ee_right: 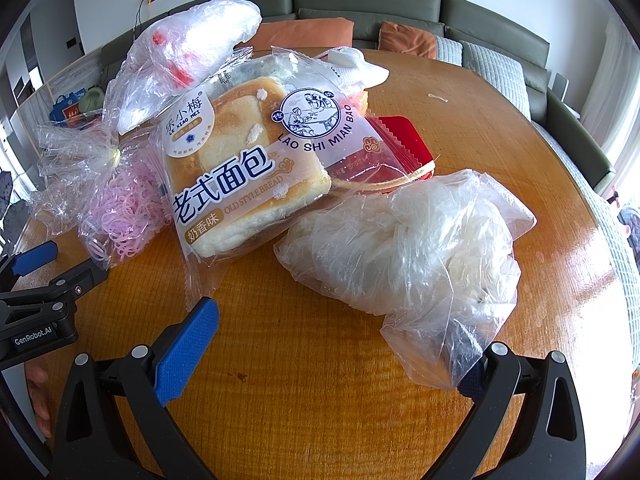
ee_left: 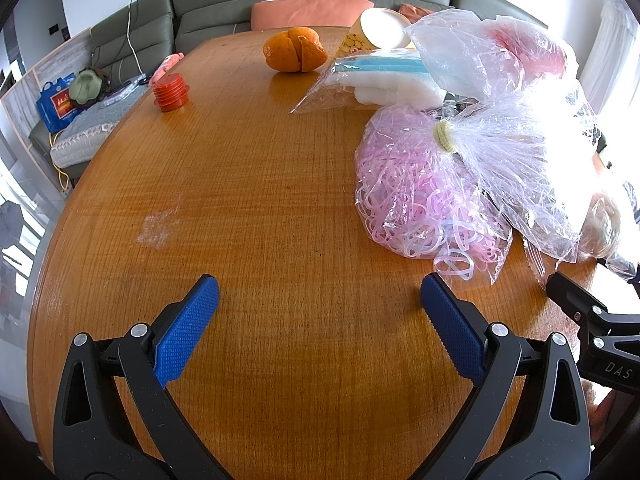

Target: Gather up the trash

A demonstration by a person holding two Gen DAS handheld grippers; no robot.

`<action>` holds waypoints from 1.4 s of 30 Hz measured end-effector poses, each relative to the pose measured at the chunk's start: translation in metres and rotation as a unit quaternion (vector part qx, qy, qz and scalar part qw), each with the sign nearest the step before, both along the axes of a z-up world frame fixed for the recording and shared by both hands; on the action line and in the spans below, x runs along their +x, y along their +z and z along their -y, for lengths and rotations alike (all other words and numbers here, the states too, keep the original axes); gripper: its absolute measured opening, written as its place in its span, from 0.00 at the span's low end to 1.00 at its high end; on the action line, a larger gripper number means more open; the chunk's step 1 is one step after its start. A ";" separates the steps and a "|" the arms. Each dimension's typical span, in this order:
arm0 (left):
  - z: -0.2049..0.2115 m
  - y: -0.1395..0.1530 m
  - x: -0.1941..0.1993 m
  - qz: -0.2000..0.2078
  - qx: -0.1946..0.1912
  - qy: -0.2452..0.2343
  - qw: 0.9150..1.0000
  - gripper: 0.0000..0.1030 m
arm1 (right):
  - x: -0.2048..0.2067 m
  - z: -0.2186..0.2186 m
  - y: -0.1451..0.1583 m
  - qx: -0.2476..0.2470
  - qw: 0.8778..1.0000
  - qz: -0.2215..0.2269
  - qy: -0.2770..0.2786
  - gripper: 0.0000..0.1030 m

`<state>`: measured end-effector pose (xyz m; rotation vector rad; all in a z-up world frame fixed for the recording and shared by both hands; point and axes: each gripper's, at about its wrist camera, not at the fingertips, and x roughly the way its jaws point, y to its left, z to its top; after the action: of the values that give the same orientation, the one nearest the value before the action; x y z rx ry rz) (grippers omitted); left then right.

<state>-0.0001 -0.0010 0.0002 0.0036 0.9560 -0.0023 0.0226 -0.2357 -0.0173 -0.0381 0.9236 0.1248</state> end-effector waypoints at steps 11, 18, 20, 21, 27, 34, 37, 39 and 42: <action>-0.002 0.002 0.003 -0.009 -0.003 -0.023 1.000 0.94 | 0.000 0.000 0.003 0.009 1.000 0.001 -0.001 0.98; -0.016 0.028 -0.014 0.025 -0.023 -0.036 0.999 0.94 | -0.010 0.008 0.039 0.028 0.999 0.002 0.017 0.98; -0.021 0.039 -0.015 0.032 -0.023 -0.043 0.998 0.94 | -0.016 0.004 0.050 0.025 0.999 0.010 0.028 0.98; -0.022 0.043 -0.015 0.035 -0.022 -0.043 0.998 0.94 | -0.018 0.001 0.059 0.026 0.999 0.016 0.035 0.98; -0.036 0.059 -0.007 0.040 -0.015 -0.039 0.998 0.94 | -0.018 -0.010 0.099 0.034 0.997 0.041 0.052 0.98; -0.065 0.075 0.010 0.050 -0.021 -0.029 0.998 0.94 | 0.006 -0.033 0.146 0.043 0.994 0.085 0.057 0.98; -0.081 0.079 0.021 0.050 -0.026 -0.022 0.998 0.94 | 0.029 -0.048 0.147 0.040 0.994 0.083 0.057 0.98; -0.093 0.080 0.031 0.049 -0.024 -0.019 0.998 0.94 | 0.045 -0.056 0.142 0.045 0.995 0.075 0.054 0.95; -0.106 0.080 0.042 0.048 -0.021 -0.013 0.999 0.94 | 0.062 -0.067 0.132 0.046 0.996 0.057 0.048 0.92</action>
<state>0.0417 0.1054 0.0800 -0.0224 0.8598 -0.0449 0.0849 -0.1690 0.1145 -0.0038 0.8008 0.2515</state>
